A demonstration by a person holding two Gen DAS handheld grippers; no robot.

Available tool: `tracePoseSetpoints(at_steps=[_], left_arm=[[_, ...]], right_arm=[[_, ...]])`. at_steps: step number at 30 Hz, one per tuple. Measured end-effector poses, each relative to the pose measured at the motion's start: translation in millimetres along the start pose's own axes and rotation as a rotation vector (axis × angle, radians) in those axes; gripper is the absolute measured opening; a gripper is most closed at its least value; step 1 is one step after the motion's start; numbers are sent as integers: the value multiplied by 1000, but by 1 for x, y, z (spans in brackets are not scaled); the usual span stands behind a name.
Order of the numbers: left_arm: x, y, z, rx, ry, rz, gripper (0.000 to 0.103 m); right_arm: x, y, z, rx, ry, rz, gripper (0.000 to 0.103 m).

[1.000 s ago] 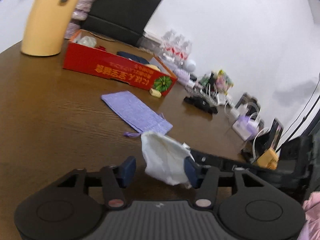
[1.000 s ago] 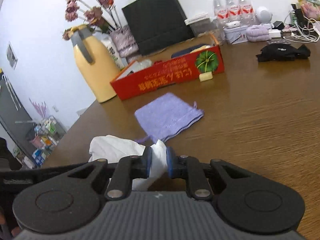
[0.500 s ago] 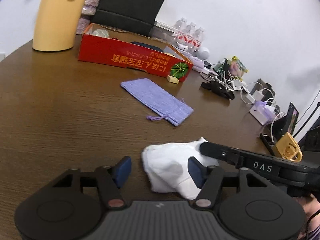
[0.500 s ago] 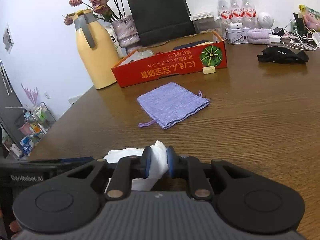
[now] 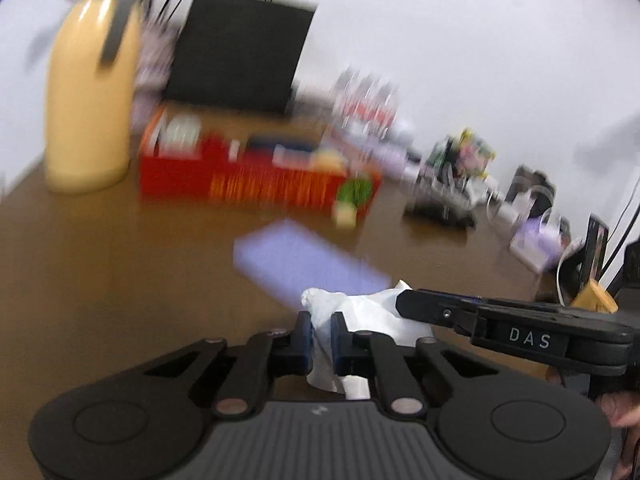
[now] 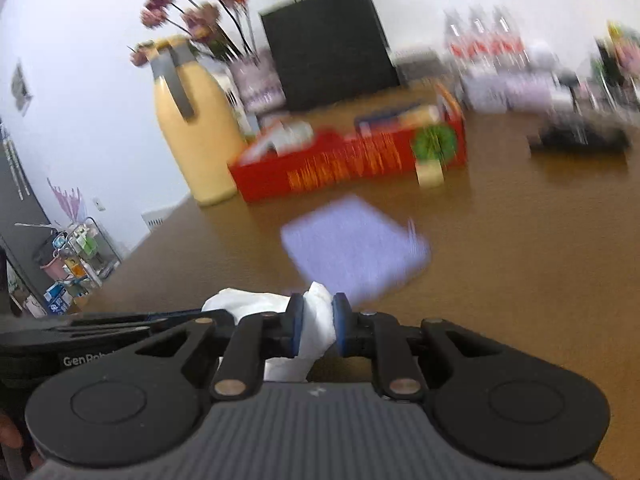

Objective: Organize objects
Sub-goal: 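Carry the white cloth into the box and open both tools, then withdraw both open tools from the box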

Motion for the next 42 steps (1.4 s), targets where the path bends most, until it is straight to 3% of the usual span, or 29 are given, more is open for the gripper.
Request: tracePoseSetpoints(at_steps=[2, 4, 8, 11, 13, 15, 16, 18, 19, 21, 25, 30, 33, 38, 42], left_arm=[[-13, -48, 15, 61, 23, 63, 8], [-37, -99, 46, 66, 22, 55, 8], [-79, -178, 132, 5, -102, 70, 8], [-110, -203, 193, -80, -184, 51, 9], [-127, -204, 228, -146, -226, 47, 15], [-139, -194, 253, -219, -284, 86, 20], [-145, -189, 262, -246, -320, 107, 29], [-152, -182, 266, -264, -366, 119, 33], [-153, -181, 261, -236, -345, 109, 36], [-152, -185, 246, -193, -291, 87, 48], [-137, -201, 213, -116, -304, 101, 57], [-108, -216, 159, -34, -316, 134, 70], [-87, -206, 120, 10, -321, 136, 74], [-49, -146, 31, 85, -320, 153, 78], [-27, -87, -64, 178, -268, 136, 88]], right_arm=[[-2, -44, 12, 58, -8, -47, 16], [-2, -90, 37, 104, -8, -79, 16], [6, -181, 133, 76, 31, -94, 16], [21, -224, 220, -17, 81, -70, 16], [29, -237, 268, -83, 120, -52, 17], [32, -239, 303, -101, 194, -97, 21], [32, -236, 318, -138, 202, -105, 22], [32, -228, 335, -179, 190, -112, 32], [29, -227, 335, -173, 181, -122, 39], [21, -225, 330, -186, 133, -139, 86], [19, -240, 315, -162, 101, -121, 88], [21, -260, 255, -70, 143, -133, 93], [21, -257, 211, -39, 161, -171, 100], [18, -198, 115, -19, 156, -256, 103], [12, -127, 23, -62, 16, -239, 103]])
Point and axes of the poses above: each gripper's, at about its wrist camera, not at the fingertips, and z roughly the way its jaws point, x to its right, y to its underside, the point moved 4 cm from there along z, roughly the way its jaws point, and after that the axes turned 3 degrees about z, right-handed, at the moved point
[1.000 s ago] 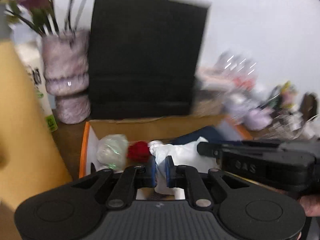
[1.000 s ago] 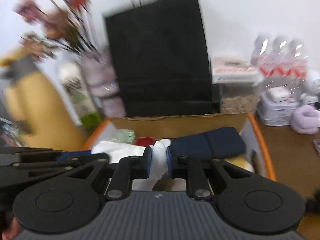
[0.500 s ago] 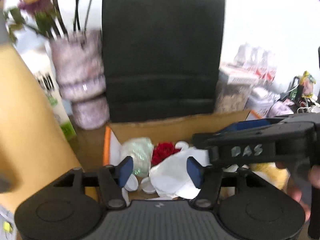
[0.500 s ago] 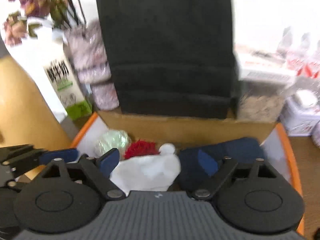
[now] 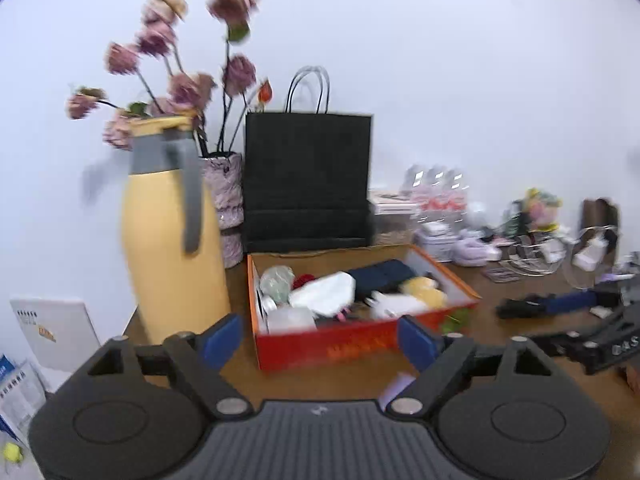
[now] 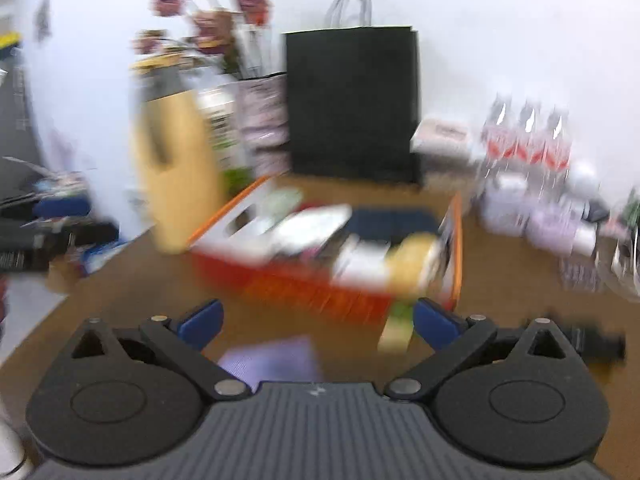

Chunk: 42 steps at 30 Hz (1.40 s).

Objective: Organize objects
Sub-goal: 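Withdraw both open tools from the box, then grasp the lavender cloth bag with both tools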

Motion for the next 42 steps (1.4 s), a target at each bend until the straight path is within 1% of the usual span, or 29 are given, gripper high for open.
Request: tracePoseSetpoints(at_steps=[1, 3, 4, 6, 8, 9, 11, 13, 14, 15, 16, 19, 21, 23, 25, 26, 27, 29, 30, 31, 32, 33, 34, 36, 37, 38, 40, 41, 42], left_arm=[[1, 10, -24, 8, 16, 6, 90], [5, 28, -68, 25, 52, 62, 92], [7, 34, -88, 34, 56, 90, 93], [8, 41, -114, 35, 50, 137, 93], [11, 41, -130, 53, 40, 159, 94], [11, 43, -134, 67, 42, 157, 96], [13, 47, -131, 80, 55, 137, 97], [22, 59, -111, 48, 84, 119, 98], [27, 66, -97, 27, 101, 123, 98], [33, 73, -81, 9, 112, 125, 97], [38, 79, -64, -5, 122, 132, 95], [53, 91, -14, -6, 169, 179, 95], [58, 93, 25, -53, 148, 187, 94], [60, 94, 62, -84, 164, 171, 88], [57, 94, 92, -111, 181, 135, 80], [56, 94, 109, -137, 187, 112, 79], [54, 93, 123, -159, 193, 100, 79], [54, 95, 150, -206, 169, 98, 71], [53, 95, 160, -222, 150, 98, 61], [53, 95, 167, -235, 144, 92, 52], [52, 95, 173, -245, 158, 81, 47], [52, 95, 176, -249, 166, 76, 37], [53, 95, 175, -251, 151, 82, 26], [54, 97, 168, -272, 126, 88, 21], [54, 99, 160, -280, 125, 71, 18], [55, 102, 153, -286, 126, 57, 17], [60, 108, 137, -277, 119, 42, 11], [63, 113, 127, -270, 113, 36, 10], [66, 116, 118, -263, 103, 27, 9]], right_arm=[[-4, 18, -23, -6, -17, 2, 103], [-15, 48, -69, -7, -13, -38, 103], [-20, 60, -91, -7, -2, -73, 103], [-31, 78, -130, -3, 31, -146, 103], [-39, 87, -156, 0, 62, -189, 103], [-42, 91, -164, 2, 82, -203, 103], [-47, 97, -167, 12, 93, -230, 103], [-45, 105, -155, 11, 57, -193, 103], [-44, 112, -143, -10, 29, -162, 103], [-43, 120, -126, -53, 1, -129, 103], [-43, 126, -111, -81, -9, -108, 103], [-48, 141, -68, -97, 13, -89, 102], [-48, 140, -42, -79, 43, -66, 100], [-46, 132, -20, -50, 75, -32, 96], [-43, 128, -3, -22, 79, 12, 92], [-40, 124, 9, -23, 93, 44, 85], [-38, 123, 20, -30, 111, 70, 74], [-31, 120, 41, -33, 138, 119, 65], [-28, 120, 49, -36, 136, 140, 62], [-24, 119, 55, -28, 133, 158, 62], [-21, 116, 59, -19, 137, 174, 61], [-19, 114, 63, -13, 138, 186, 61], [-18, 112, 66, -11, 143, 189, 61], [-12, 109, 72, -7, 168, 185, 61], [-10, 108, 73, -7, 172, 180, 60], [-9, 108, 73, -5, 176, 172, 55], [-9, 109, 74, -2, 207, 136, 46], [-11, 110, 75, -4, 231, 106, 37], [-13, 110, 75, -6, 247, 87, 27]])
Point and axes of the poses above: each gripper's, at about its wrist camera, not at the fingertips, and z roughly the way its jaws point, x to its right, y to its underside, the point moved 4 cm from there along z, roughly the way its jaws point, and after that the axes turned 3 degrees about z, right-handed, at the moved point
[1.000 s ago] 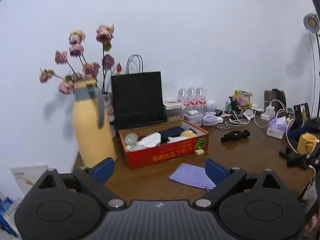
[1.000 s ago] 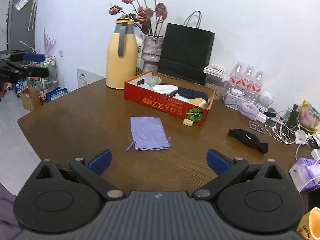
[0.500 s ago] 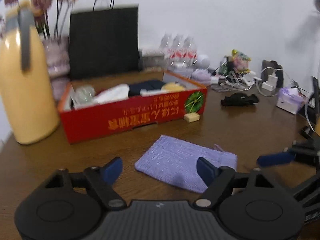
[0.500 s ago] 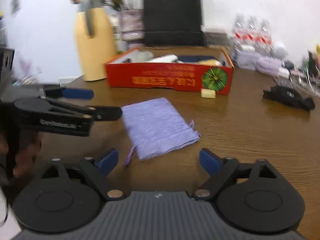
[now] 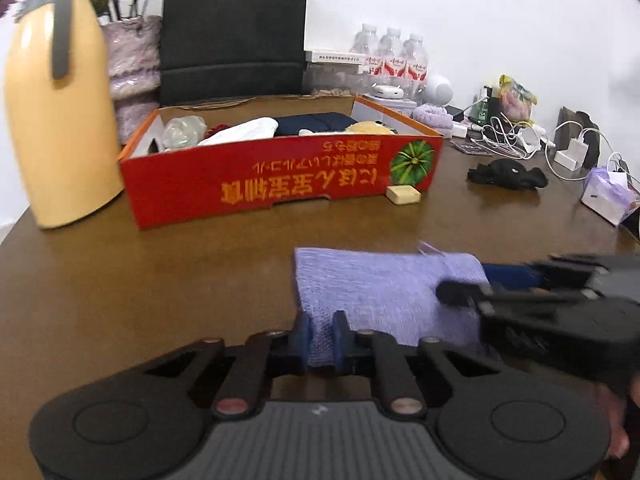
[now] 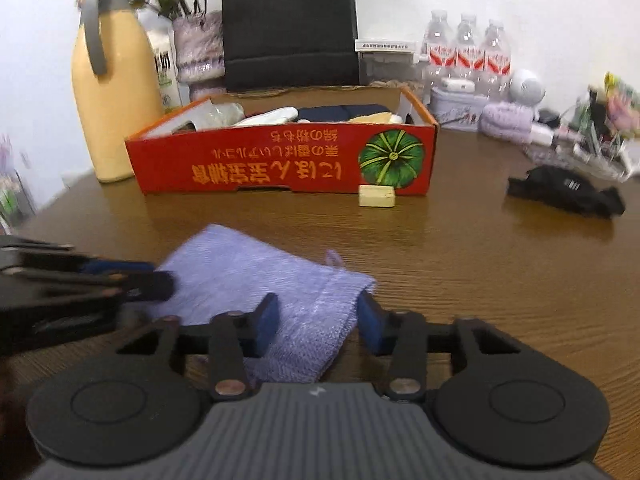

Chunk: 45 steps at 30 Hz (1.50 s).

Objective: Organize objects
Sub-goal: 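Grasp the lavender cloth bag with both tools, then carry the lavender bag into the box and open both tools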

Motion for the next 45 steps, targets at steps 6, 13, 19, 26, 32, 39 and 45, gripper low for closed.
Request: tracePoseSetpoints(at_steps=[6, 13, 19, 26, 32, 39, 45], left_arm=[[19, 32, -55, 31, -47, -63, 7], [31, 79, -122, 9, -40, -88, 7], [43, 103, -161, 43, -59, -86, 5], [54, 104, -172, 76, -31, -45, 5], [36, 79, -155, 58, 79, -101, 4], [-9, -40, -116, 195, 116, -14, 4], [-44, -148, -14, 163, 42, 35, 4]], right_arm=[[-24, 19, -28, 13, -41, -88, 9], [-29, 65, -97, 36, -130, -14, 8], [-40, 87, -150, 108, -123, -70, 7], [-46, 89, -170, 155, -151, -86, 7], [-40, 76, -156, 141, -165, -62, 7], [-35, -22, -119, 235, -211, -150, 7], [-27, -147, -18, 168, -231, -168, 7]])
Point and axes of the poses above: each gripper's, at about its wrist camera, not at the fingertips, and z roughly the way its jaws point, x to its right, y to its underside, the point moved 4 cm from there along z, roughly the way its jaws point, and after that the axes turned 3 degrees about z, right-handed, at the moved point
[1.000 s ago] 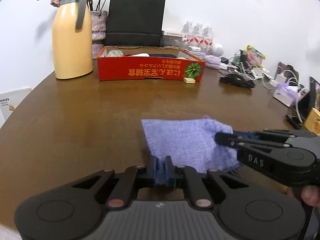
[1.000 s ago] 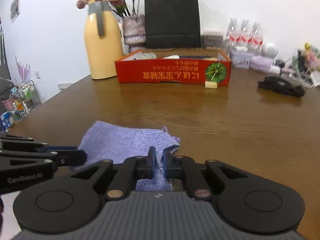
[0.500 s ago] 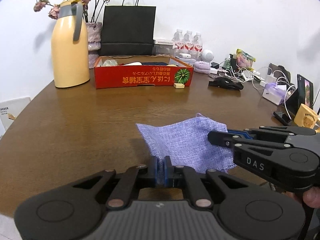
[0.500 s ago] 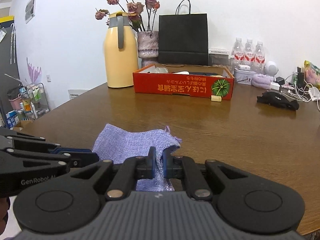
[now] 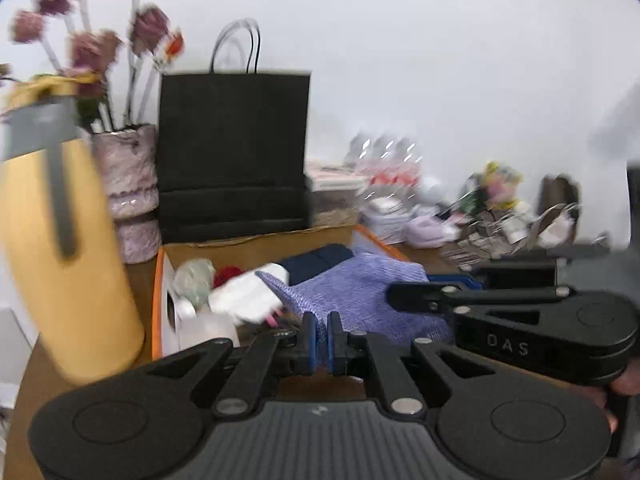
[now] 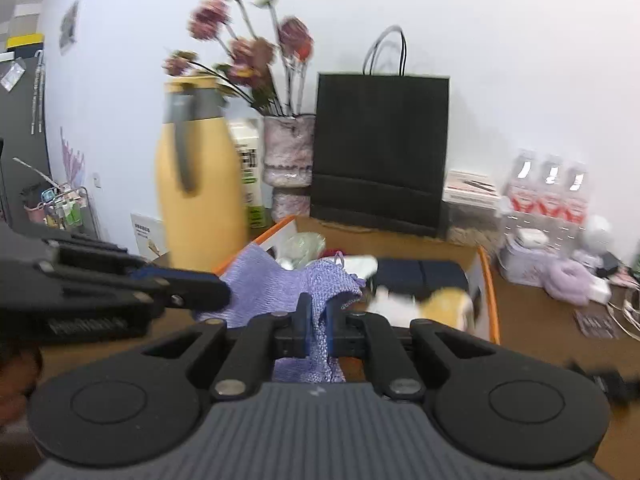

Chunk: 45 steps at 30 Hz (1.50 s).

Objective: Organize objects
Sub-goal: 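Carry the lavender bag into the box and open both tools, then withdraw both open tools from the box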

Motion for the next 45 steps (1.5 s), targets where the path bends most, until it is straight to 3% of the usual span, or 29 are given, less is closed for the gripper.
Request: tracePoseSetpoints(at_steps=[3, 6, 8, 10, 14, 16, 17, 18, 20, 25, 30, 32, 34, 36, 38, 41, 45], left_arm=[[-17, -9, 70, -104, -51, -19, 3], [-32, -1, 119, -201, -80, -34, 0], [-38, 8, 131, -222, -87, -57, 2], [-41, 17, 135, -232, -79, -53, 10], [-45, 21, 132, -213, -77, -33, 27], [-51, 14, 124, -210, -53, -61, 34], [-53, 9, 116, -196, -45, -75, 36], [-56, 3, 106, -174, -43, -84, 43], [-59, -11, 83, -122, -63, -87, 53], [-48, -35, 22, -26, -110, -71, 65], [-14, -15, -56, 59, -98, -50, 80], [6, 8, -90, 95, -68, -20, 86], [27, 40, -120, 123, -36, -8, 99], [46, 79, -147, 117, -18, -23, 100], [60, 122, -168, 66, -37, -46, 100], [67, 166, -193, -4, -97, -105, 100], [59, 185, -209, -45, -148, -159, 100]], right_arm=[[20, -23, 75, -132, -42, -2, 8], [40, -22, 141, -264, -30, 1, 7], [52, -13, 176, -347, -6, 19, 7], [58, -4, 195, -392, 19, 40, 8], [65, 7, 206, -376, 9, 78, 12], [71, 5, 202, -367, -1, 117, 25], [73, 2, 198, -362, -10, 134, 42], [75, -4, 191, -343, -28, 149, 62], [75, -19, 172, -294, -36, 150, 82], [69, -53, 119, -188, 24, 98, 90], [56, -47, 42, -119, 48, 69, 100], [43, -27, 3, -83, 63, 50, 101], [35, 4, -39, -54, 65, 45, 102], [24, 43, -82, -33, 78, 40, 103], [14, 82, -124, -18, 86, 40, 103], [8, 139, -181, -75, 76, 106, 103], [15, 179, -224, -128, 172, 169, 103]])
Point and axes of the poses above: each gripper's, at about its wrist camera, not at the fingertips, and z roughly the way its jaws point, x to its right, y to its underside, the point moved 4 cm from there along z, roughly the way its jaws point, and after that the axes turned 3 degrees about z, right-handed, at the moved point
